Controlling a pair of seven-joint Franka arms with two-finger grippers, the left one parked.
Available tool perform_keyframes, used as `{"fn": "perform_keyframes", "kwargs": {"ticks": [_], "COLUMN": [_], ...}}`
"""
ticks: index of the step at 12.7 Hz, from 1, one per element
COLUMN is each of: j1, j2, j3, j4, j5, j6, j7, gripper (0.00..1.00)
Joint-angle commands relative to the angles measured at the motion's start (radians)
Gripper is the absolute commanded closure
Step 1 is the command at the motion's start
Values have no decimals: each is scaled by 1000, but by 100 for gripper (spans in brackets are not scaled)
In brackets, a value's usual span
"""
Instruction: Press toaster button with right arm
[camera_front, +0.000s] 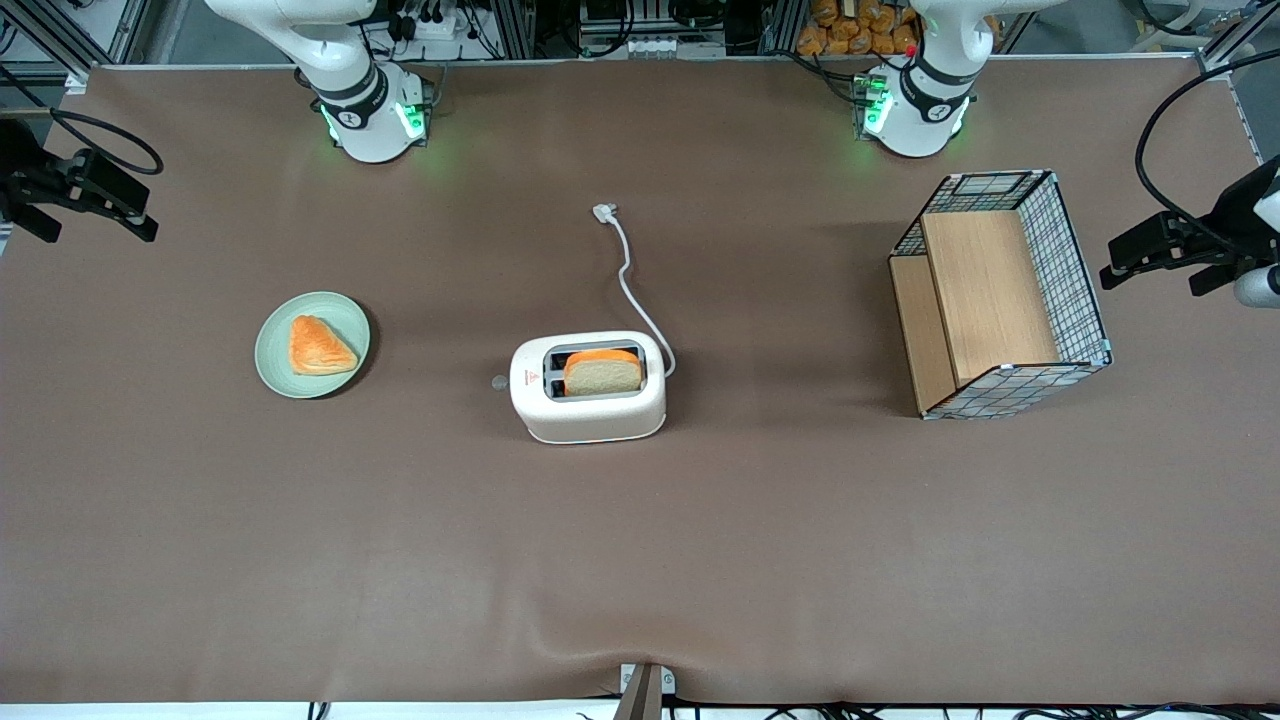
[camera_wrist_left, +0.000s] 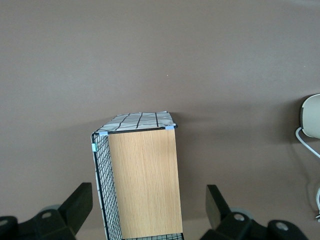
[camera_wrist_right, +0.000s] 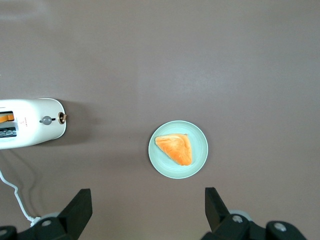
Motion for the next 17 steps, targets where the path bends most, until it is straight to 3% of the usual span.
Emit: {"fn": "perform_keyframes", "kwargs": {"ticks": [1, 17], "j1": [-2, 11], "j2": [12, 12], "j3": [5, 0], "j4": [21, 21], "j5": [-11, -11], "j6": [-16, -38], "j7": [10, 14], "gripper": [0, 0]}}
